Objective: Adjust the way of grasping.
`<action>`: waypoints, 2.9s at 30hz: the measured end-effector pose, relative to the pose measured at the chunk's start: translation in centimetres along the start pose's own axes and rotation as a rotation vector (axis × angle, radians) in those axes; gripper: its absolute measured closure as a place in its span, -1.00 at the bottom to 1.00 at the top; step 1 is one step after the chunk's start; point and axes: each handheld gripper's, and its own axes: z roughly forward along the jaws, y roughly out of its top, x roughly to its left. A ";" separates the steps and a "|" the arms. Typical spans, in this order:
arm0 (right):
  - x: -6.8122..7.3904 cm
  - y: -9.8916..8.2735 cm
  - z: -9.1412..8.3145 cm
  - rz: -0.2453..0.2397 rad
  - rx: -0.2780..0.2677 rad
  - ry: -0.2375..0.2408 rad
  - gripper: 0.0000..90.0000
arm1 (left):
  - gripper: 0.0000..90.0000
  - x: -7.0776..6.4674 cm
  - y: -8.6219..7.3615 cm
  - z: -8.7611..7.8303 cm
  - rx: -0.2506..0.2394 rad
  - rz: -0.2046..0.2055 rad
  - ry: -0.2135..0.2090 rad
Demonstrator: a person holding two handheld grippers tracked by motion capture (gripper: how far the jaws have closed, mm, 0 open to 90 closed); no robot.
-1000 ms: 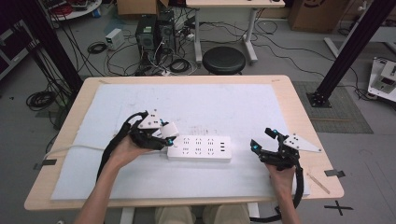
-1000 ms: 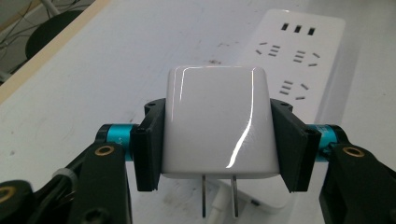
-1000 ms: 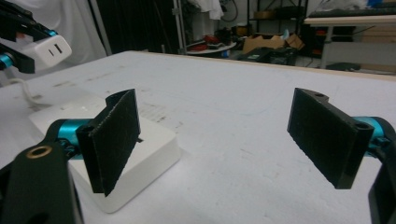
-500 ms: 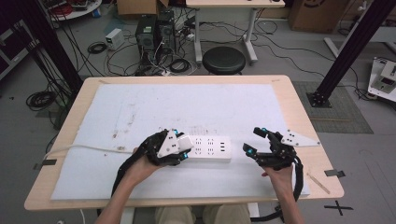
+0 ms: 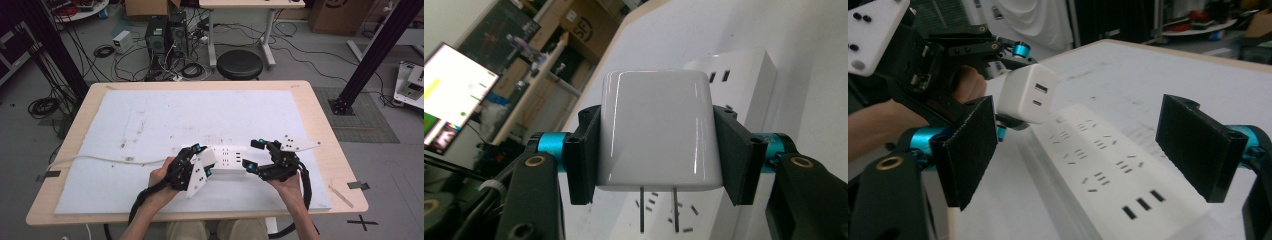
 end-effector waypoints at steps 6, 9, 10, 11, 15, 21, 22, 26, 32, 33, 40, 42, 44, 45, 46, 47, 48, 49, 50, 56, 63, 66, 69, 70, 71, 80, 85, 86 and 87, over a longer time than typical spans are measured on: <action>0.1 0.0 0.8 0.028 0.007 0.087 -0.55 | -0.05 -1.5 0.7 0.3 -0.046 0.080 0.069; 0.1 -0.1 1.1 0.043 0.006 0.124 -0.55 | -0.05 -2.1 1.0 0.3 -0.075 0.105 0.094; 0.1 -0.1 1.2 0.046 0.011 0.132 -0.55 | -0.06 -2.3 1.1 0.3 -0.082 0.107 0.100; 0.1 -0.1 1.3 0.046 0.015 0.147 -0.55 | -0.06 -2.4 1.1 0.4 -0.093 0.109 0.104; 0.2 -0.1 1.9 0.056 0.027 0.177 -0.55 | -0.05 -2.8 1.5 0.3 -0.129 0.133 0.121; 0.2 -0.1 2.4 0.079 0.031 0.220 -0.54 | -0.06 -3.2 1.8 0.4 -0.140 0.159 0.144; 0.2 -0.1 2.4 0.086 0.037 0.227 -0.54 | -0.05 -3.2 1.8 0.4 -0.140 0.166 0.148; 0.3 -0.1 3.1 0.097 0.046 0.254 -0.54 | -0.05 -3.6 2.0 0.5 -0.150 0.196 0.159; 0.3 -0.1 3.6 0.107 0.037 0.287 -0.51 | -0.06 -4.1 2.2 0.6 -0.161 0.215 0.166; 0.3 -0.1 3.6 0.110 0.041 0.292 -0.44 | -0.05 -4.2 2.2 0.6 -0.165 0.216 0.168; 0.2 -0.1 4.0 0.098 0.037 0.319 -0.30 | -0.06 -4.3 2.4 0.7 -0.182 0.223 0.180; 0.2 -0.1 4.0 0.100 0.043 0.321 -0.28 | -0.05 -4.3 2.4 0.6 -0.187 0.225 0.180; 0.2 -0.1 4.0 0.098 0.036 0.323 -0.26 | -0.06 -4.4 2.5 0.7 -0.190 0.224 0.180; 0.2 -0.1 4.0 0.098 0.036 0.323 -0.26 | -0.05 -4.4 2.5 0.7 -0.190 0.224 0.180; 0.2 -0.1 4.0 0.107 0.045 0.330 -0.24 | -0.05 -4.4 2.5 0.7 -0.195 0.222 0.180; 0.2 -0.1 4.0 0.107 0.045 0.330 -0.24 | -0.06 -4.4 2.5 0.7 -0.195 0.222 0.180; 0.1 -0.1 4.1 0.110 0.046 0.329 -0.23 | -0.06 -4.4 2.6 0.7 -0.198 0.234 0.179; 0.1 -0.2 4.0 0.109 0.044 0.325 -0.21 | -0.05 -4.5 2.6 0.6 -0.198 0.237 0.183; 0.1 -0.2 4.0 0.109 0.044 0.325 -0.21 | -0.06 -4.5 2.6 0.6 -0.198 0.237 0.183; 0.4 -0.2 4.0 0.075 0.019 0.330 -0.11 | -0.05 -4.9 2.6 0.7 -0.208 0.277 0.203; 0.4 -0.3 4.1 0.048 0.013 0.348 0.04 | -0.06 -5.0 2.7 0.7 -0.216 0.282 0.210; 0.5 -0.3 4.0 0.048 0.017 0.349 0.13 | -0.06 -5.0 2.6 0.6 -0.224 0.282 0.209; 0.6 -0.3 4.0 0.046 0.022 0.361 0.20 | -0.06 -5.1 2.7 0.6 -0.222 0.289 0.208; 0.6 -0.3 4.0 0.046 0.022 0.361 0.20 | -0.06 -5.1 2.7 0.6 -0.222 0.289 0.208; 0.6 -0.3 4.1 0.040 0.021 0.365 0.23 | -0.06 -5.1 2.7 0.6 -0.223 0.291 0.207; 0.6 -0.3 3.9 0.025 0.021 0.362 0.39 | -0.06 -5.2 2.7 0.5 -0.229 0.307 0.208; 0.6 -0.3 3.9 0.014 0.023 0.359 0.40 | -0.06 -5.3 2.7 0.5 -0.230 0.312 0.209; 0.6 -0.3 3.9 0.014 0.023 0.359 0.40 | -0.06 -5.3 2.7 0.5 -0.230 0.312 0.209; 0.6 -0.3 3.9 0.016 0.025 0.357 0.40 | -0.06 -5.3 2.7 0.5 -0.230 0.312 0.209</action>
